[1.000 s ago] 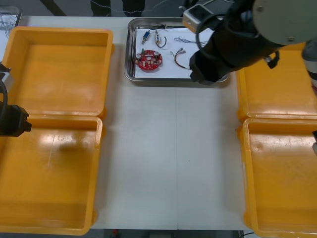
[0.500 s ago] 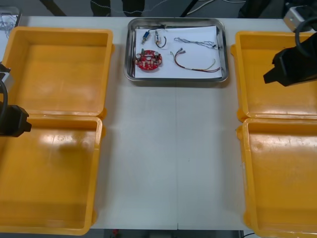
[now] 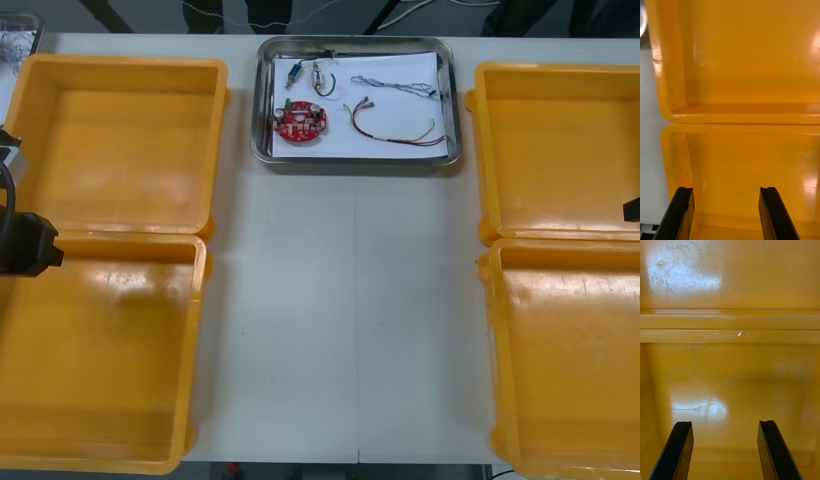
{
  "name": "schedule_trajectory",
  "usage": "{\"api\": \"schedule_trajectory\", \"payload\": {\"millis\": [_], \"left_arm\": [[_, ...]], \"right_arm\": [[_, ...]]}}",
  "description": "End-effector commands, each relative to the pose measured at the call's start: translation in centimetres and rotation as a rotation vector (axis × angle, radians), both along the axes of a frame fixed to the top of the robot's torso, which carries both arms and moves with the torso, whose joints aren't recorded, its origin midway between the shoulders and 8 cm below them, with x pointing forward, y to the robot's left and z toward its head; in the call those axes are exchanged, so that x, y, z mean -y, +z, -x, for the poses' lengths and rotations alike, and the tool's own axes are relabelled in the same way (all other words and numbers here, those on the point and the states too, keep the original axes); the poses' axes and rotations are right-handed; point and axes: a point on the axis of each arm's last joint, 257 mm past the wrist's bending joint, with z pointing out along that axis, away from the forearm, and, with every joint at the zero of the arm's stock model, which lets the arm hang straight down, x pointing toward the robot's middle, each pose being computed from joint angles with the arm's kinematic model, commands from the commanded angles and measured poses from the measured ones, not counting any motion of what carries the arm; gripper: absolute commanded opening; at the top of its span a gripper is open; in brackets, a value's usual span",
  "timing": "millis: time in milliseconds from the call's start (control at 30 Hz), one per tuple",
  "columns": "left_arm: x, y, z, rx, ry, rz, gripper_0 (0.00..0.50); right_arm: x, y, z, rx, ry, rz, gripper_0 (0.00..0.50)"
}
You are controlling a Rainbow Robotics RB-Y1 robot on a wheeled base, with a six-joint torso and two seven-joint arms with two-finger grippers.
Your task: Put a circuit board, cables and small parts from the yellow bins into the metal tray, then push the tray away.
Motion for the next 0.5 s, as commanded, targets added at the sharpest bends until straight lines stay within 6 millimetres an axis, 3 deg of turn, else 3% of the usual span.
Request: {"api": "schedule_trajectory", "payload": {"millis": [33, 233, 500], "left_arm": [[-1.4, 1.5, 0.3, 0.019, -0.032, -0.066, 0.5], [-1.4, 1.5, 0.3, 0.019, -0.032, -0.066, 0.5], [-1.4, 1.5, 0.3, 0.019, -0.032, -0.066, 0.5]], "right_arm": [[3.6, -0.1, 1.7, 0.004, -0.032, 0.102, 0.5], [5.6, -1.9, 3.0, -0.035, -0.076, 0.151, 0.5], [6.0, -3.0, 3.6, -0.051, -0.1, 0.132, 0.5]]}}
